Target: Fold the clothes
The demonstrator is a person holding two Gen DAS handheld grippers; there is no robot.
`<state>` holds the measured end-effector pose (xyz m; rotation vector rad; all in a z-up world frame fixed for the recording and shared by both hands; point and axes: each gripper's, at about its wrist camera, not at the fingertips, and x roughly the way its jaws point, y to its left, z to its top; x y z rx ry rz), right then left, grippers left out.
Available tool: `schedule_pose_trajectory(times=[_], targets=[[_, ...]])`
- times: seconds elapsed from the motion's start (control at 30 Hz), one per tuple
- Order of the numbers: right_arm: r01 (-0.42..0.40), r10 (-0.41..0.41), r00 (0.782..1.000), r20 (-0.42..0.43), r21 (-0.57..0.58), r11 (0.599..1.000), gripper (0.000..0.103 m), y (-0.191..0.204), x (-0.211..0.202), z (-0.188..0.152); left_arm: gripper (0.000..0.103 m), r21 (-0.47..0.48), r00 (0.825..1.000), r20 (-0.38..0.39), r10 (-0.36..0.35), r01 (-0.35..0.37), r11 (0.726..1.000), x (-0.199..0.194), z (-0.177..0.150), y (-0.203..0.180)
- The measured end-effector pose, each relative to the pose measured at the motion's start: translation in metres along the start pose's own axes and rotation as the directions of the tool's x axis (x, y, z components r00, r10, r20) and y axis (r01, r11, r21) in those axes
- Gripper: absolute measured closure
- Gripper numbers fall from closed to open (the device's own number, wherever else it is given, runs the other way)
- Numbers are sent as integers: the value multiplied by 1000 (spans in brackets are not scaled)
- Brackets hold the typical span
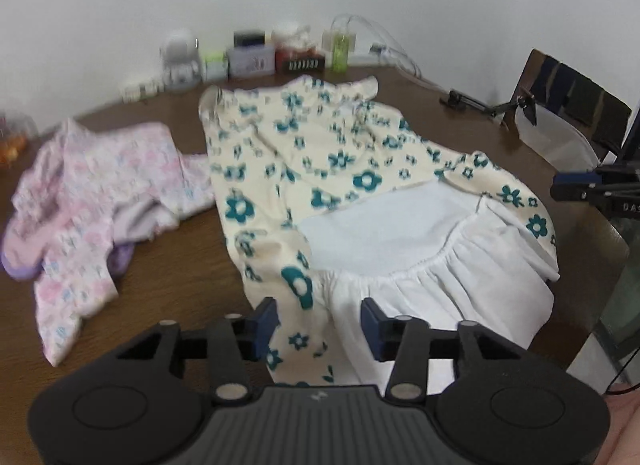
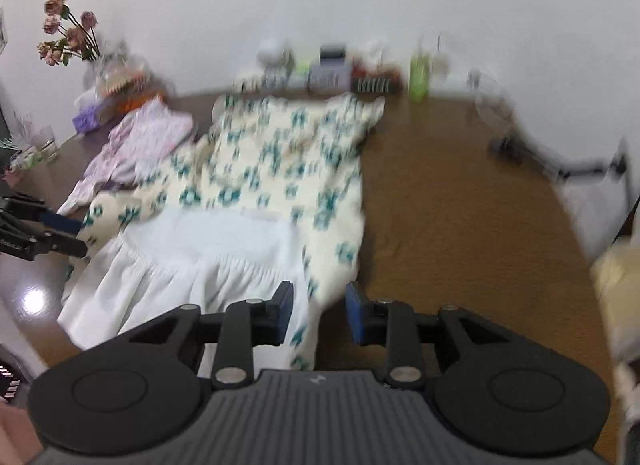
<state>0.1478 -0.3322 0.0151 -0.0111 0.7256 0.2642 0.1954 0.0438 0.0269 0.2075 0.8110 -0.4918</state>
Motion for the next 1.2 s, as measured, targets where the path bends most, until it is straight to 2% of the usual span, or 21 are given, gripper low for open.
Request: schedule_pose_trajectory(times=[0.07,0.2,0.37,0.5,0.57,0.6,0.63,0.7,0.73,0.87,0.97,1.03,1.2], targets=[[10,-10,1000,-7,-48,999,74,7,6,3,74,41,1000,26,-2,1,999,-4,0,-8],[29,-32,999,-18,-143,989,74,20,19,9,79,118,1000,1,24,-24,993,5,1,-23],[64,-83,993,-90,-190,980,77,15,44,13,79,116,992,-65,108,-100,988,29,-1,-15],[32,-62,987,-147,-203,979,77,17,55,4,79,92,987,-127,97,-86,992,44,-7,-4],[18,-50,986,-160,-194,981,77,17,58,2,79,81,988,-126,90,-80,993,46,-8,-3],[10,-39,986,-163,-177,984,84,15,58,3,79,76,988,-125,86,-77,994,46,-8,-1],[2,-28,986,-165,-159,987,93,13,58,3,80,69,989,-126,80,-72,995,46,-8,-1],[-21,4,987,-161,-103,994,97,6,56,7,97,50,990,-127,61,-55,997,46,-7,2],[-37,28,988,-153,-59,998,98,0,53,10,100,42,991,-119,54,-49,998,43,-6,3],[-101,109,990,-95,85,991,98,-25,35,24,101,13,996,-85,23,-22,1000,31,0,7],[-117,125,990,-65,113,987,98,-33,26,33,101,-15,999,-32,-5,4,1000,16,9,11],[-144,152,987,-59,123,982,98,-32,23,35,101,-37,999,-3,-52,52,998,8,15,11],[-293,305,950,-68,147,945,98,-17,29,30,100,-116,978,2,-208,207,971,16,17,6]])
